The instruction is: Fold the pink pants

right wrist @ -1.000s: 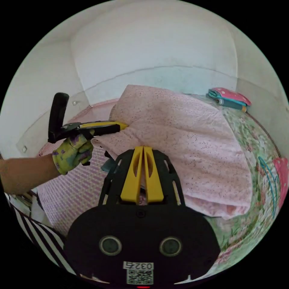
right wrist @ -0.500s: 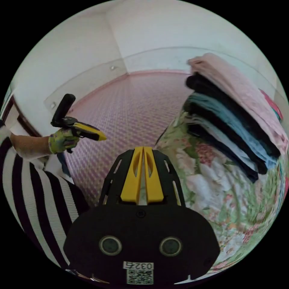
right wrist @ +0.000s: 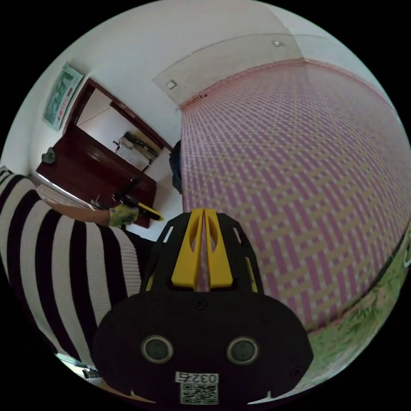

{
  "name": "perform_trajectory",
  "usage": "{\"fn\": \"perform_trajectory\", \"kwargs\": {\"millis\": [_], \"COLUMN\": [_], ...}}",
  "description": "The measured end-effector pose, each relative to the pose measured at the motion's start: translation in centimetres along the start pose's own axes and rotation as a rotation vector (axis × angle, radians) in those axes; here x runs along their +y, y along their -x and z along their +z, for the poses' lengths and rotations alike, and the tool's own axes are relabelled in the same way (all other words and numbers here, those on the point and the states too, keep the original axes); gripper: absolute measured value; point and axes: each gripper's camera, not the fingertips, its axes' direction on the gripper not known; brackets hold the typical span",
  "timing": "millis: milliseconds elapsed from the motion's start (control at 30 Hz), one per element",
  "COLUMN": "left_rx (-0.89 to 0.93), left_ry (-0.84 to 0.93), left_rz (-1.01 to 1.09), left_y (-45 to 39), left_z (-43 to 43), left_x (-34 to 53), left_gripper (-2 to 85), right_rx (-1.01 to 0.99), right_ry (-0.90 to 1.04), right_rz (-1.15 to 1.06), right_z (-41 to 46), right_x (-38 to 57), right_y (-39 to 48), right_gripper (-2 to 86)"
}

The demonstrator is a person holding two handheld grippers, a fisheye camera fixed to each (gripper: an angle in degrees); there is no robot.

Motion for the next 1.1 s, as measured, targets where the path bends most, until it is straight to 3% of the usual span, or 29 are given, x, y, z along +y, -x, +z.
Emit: {"fn": "perform_trajectory", "kwargs": {"millis": [167,433,667,833,1100], "left_rx": [0.195,0.28,0.449,0.569,0.711], "left_ry": [-0.005,-0.038,-0.212,-0.289,-0.31], "left_rz": [-0.091,-0.123,-0.22,-0.376,-0.578], "left_y": [9.1,20.1,27.2,28.8,25.8], "left_z": [-8.8,-25.4,-42.8,-50.2,-60.4], "left_x": [6.7,12.9,18.9,22.4,26.3], "left_gripper": [-0.1,0.3,-0.3,-0.4,0.2], "right_rx": [-0.117,-0.331,-0.177,-0.138,-0.198], "right_ry": [0.036,0.028,0.221,0.295,0.287], "right_rz": [0.089,0.241,-0.064,-0.175,-0.132], "right_z": [8.7,23.1,33.0,37.9,43.7], "right_x": [0.2,-1.4,-5.4,-6.0,-7.0], "right_y": [-2.7,-4.3,-2.5,-4.6,-15.0], "right_gripper": [-1.0,-1.0,-1.0,-1.0,-1.0]}}
